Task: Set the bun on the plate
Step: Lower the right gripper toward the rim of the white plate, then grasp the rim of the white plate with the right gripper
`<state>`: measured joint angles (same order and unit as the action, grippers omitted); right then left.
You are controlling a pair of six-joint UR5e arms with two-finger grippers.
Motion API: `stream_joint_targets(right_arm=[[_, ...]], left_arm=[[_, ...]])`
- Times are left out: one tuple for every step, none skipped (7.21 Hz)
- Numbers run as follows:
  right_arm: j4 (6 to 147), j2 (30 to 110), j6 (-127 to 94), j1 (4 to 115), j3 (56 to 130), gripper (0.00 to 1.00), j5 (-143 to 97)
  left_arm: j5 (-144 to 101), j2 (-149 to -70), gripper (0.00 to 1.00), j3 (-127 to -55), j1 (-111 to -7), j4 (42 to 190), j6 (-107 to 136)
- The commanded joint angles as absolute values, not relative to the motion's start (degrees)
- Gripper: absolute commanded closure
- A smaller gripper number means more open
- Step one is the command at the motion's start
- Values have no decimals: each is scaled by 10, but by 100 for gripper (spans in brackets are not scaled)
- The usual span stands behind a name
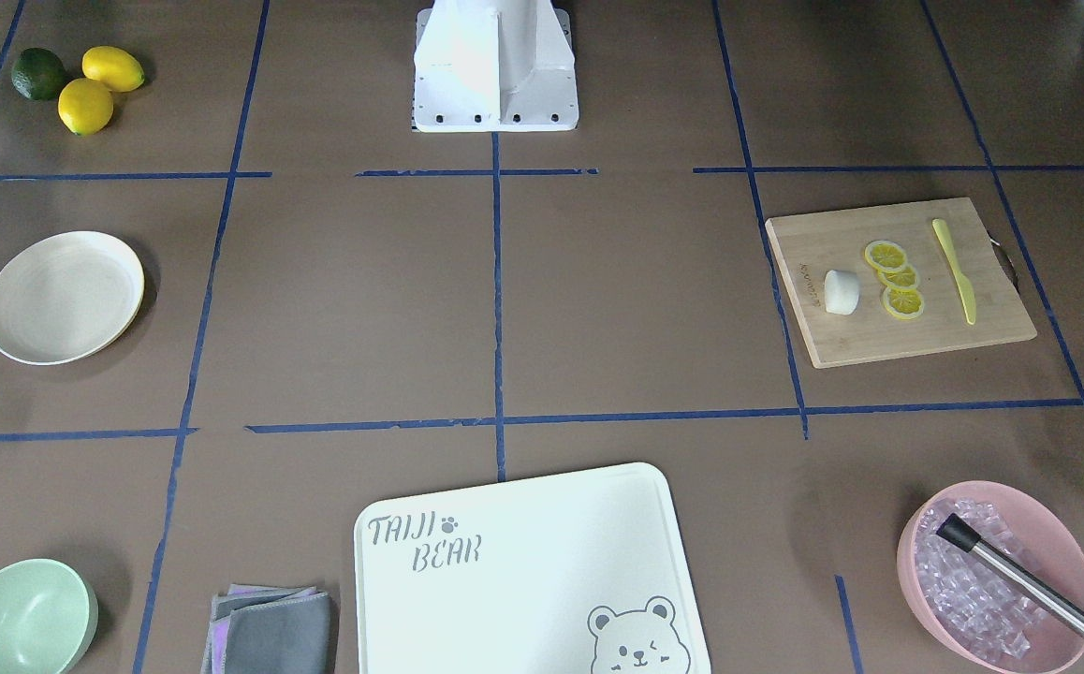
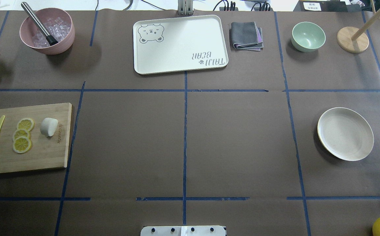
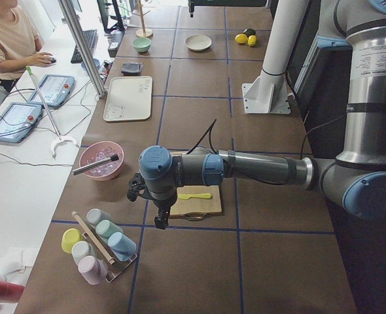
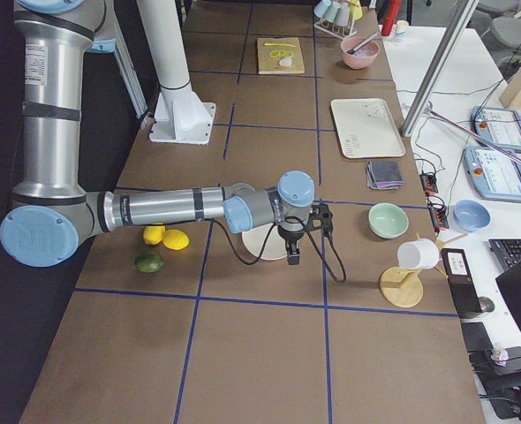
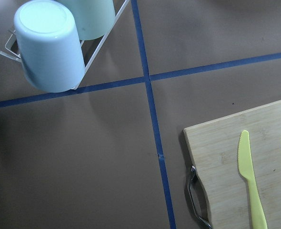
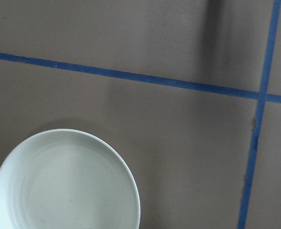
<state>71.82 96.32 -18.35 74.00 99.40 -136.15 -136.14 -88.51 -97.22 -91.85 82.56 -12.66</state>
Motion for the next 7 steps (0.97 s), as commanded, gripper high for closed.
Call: stream_joint_targets(right_arm=[[492,978,-369,655,924,0,-1314],[390,979,-422,615,882,0,-1276],[347,979,-425,603,849,0,-1271],[345,992,-425,601,850,1,-1277],[344,1006,-425,601,853,17,-1282],[344,1013,-425,602,856,56,-1296],[344,1013,-422,601,858,80,-1297]], left_arm=[[-1361,-885,0,-973,-918,827,-127],[-1362,-885,0,-975,-918,827,-127],[-1362,-886,0,-974,-918,828,-127],[-1361,-885,0,-977,-918,828,-127],[-1362,-885,0,-982,-918,827,-127],[-1362,-885,0,-982,-918,827,-127],[-1362,-885,0,-982,-918,827,-127]])
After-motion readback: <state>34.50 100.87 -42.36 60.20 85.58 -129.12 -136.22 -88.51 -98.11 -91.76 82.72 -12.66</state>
